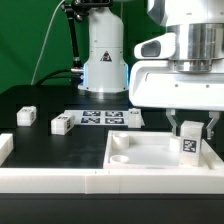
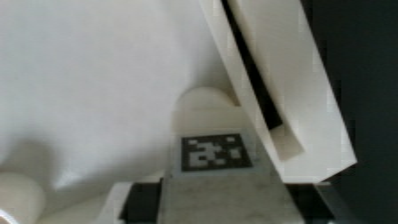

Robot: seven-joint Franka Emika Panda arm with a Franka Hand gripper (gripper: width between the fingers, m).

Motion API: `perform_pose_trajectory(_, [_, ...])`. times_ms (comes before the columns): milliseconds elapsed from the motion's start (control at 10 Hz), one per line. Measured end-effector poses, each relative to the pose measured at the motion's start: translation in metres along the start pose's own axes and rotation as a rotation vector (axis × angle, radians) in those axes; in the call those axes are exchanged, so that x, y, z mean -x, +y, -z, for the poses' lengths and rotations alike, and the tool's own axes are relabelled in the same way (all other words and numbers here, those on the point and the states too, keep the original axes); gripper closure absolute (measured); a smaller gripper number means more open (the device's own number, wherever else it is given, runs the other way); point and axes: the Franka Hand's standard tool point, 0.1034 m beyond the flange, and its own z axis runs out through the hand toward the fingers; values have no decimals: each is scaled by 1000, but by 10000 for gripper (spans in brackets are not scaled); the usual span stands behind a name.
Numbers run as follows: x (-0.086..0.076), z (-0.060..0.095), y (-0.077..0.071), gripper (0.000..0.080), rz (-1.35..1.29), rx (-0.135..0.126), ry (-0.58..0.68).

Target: Assemble one leg

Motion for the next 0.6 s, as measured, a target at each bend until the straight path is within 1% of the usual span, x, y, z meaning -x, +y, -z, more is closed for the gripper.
perform_pose_trajectory(300, [-5, 0, 10, 498, -176, 21, 9])
perform_pose_trajectory(400, [-5, 0, 10, 446, -253, 20, 8])
perform_pose_trajectory(500, [-4, -1, 10, 311, -219, 20, 7])
perform_pose_trajectory(600, [-4, -1, 10, 311, -220, 19, 7])
